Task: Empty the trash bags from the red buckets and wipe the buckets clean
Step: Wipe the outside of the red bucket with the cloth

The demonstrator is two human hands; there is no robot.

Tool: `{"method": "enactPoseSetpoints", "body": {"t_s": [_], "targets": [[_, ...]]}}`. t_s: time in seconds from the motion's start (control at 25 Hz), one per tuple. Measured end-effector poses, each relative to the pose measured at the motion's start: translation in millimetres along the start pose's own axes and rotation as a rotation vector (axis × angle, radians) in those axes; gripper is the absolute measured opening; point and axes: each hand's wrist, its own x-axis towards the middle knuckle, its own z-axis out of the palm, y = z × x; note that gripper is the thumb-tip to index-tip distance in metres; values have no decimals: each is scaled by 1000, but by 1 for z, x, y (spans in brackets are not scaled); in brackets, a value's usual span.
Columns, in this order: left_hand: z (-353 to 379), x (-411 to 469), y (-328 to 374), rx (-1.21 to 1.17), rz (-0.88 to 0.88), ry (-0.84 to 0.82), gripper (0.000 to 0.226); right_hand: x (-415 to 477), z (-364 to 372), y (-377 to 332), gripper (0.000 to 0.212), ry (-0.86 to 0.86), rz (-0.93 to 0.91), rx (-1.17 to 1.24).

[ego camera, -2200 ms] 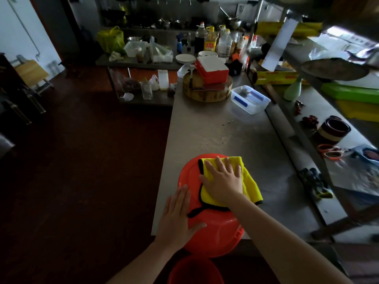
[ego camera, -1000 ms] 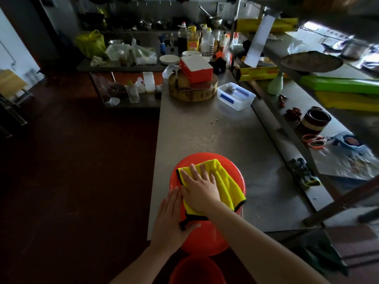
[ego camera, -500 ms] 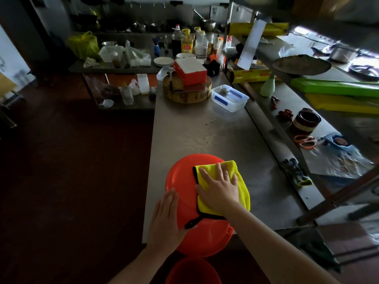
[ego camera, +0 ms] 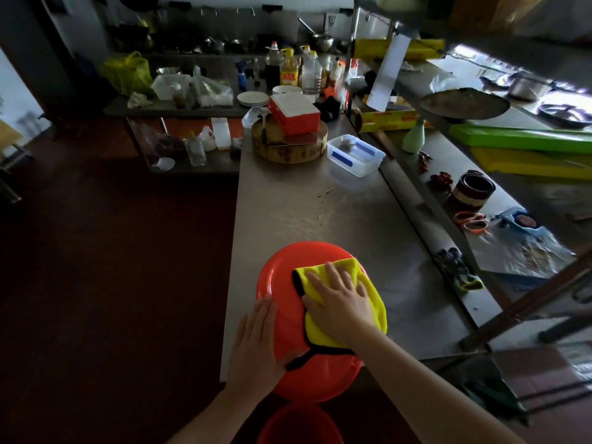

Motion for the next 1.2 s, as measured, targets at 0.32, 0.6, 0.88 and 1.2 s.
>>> {"method": "enactPoseSetpoints", "body": {"t_s": [0.32,0.6,0.88,1.2], "targets": [[5,2,0,-61,45,79,103,-7,8,-33,62,-51,-43,31],[8,-3,1,-77,88,174,88,-25,13,-41,61,-45,-115,8],[5,2,5,-67,-35,21,113,-23,0,18,60,24,91,-39],[15,-1,-5,6,45,84,76,-52,16,-44,59,-29,-120,29]]}}
